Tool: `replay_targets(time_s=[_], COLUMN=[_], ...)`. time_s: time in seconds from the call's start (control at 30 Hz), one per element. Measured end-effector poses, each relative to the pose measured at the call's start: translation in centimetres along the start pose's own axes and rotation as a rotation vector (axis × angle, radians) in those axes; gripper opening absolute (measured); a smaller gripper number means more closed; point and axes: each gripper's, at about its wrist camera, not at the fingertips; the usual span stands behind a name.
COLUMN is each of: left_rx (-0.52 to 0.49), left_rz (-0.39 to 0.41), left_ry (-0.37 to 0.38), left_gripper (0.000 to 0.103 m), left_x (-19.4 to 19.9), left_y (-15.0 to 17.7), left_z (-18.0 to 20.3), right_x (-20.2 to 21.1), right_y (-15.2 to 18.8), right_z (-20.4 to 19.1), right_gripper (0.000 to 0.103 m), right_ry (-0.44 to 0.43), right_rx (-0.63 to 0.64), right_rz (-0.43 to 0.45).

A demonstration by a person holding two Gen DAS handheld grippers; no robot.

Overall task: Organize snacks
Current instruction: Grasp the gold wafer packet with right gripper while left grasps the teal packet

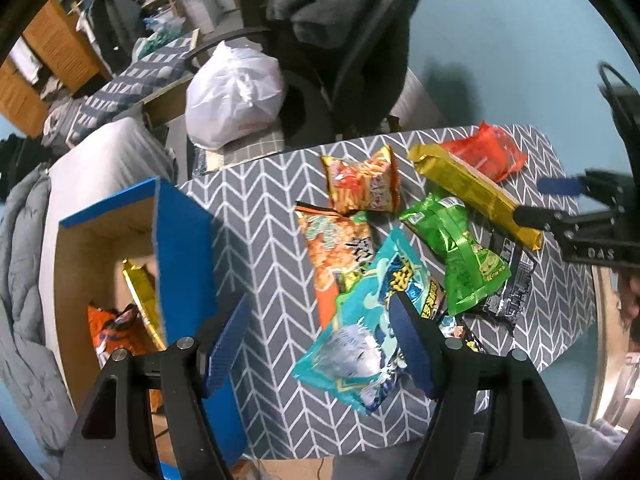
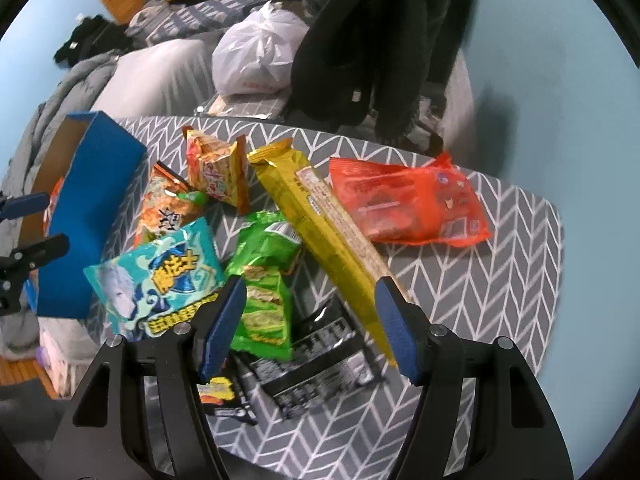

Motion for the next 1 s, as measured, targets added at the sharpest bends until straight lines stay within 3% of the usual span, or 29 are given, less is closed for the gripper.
replay_targets(time_s=[0.27, 0.67, 0.8, 0.87, 0.93, 1.0], left_rx=[-0.004, 0.002, -0.004, -0.022, -0.039, -0.054], left_rz=[-0.011, -0.033, -0.040, -0.045, -0.047, -0.052], left_ry=[-0.011, -0.040, -0.003, 0.011, 0.019, 0.032], left_gripper=[0.073, 0.073, 0.073, 0.073, 0.073, 0.074], left_x=[-2.6, -5.3, -5.1, -5.0, -4.8, -4.8], left_y=[-0.6, -0.7, -0.4, -0.2, 0.0, 0.1], left_z=[1.7, 1.1, 1.0, 1.2, 1.4, 1.7], right_x=[-3.8, -7.6, -8.3, -8.5, -8.5, -8.4], right_y=[-1.9, -2.9, -3.3, -3.4, -3.3, -3.3], right_z=[0.9, 0.7, 0.6, 0.6, 0.3, 0.1], right_gripper=[0.067, 0.067, 0.049, 0.045, 0.032, 0.029], right_ry=[-0.006, 0.003, 0.025, 0.026, 0.045, 0.065], right_rx=[0.101, 0.180, 0.198, 0.202, 0.226, 0.242], right_rz=[-0.041, -0.092, -0.110, -0.117, -0.112, -0.112])
Point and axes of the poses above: each gripper's, at about its wrist camera, not at the fingertips, and x roughly against the way its jaws point, z to its right, y to its underside, and after that the axes turned 1 degree about -z, right-handed
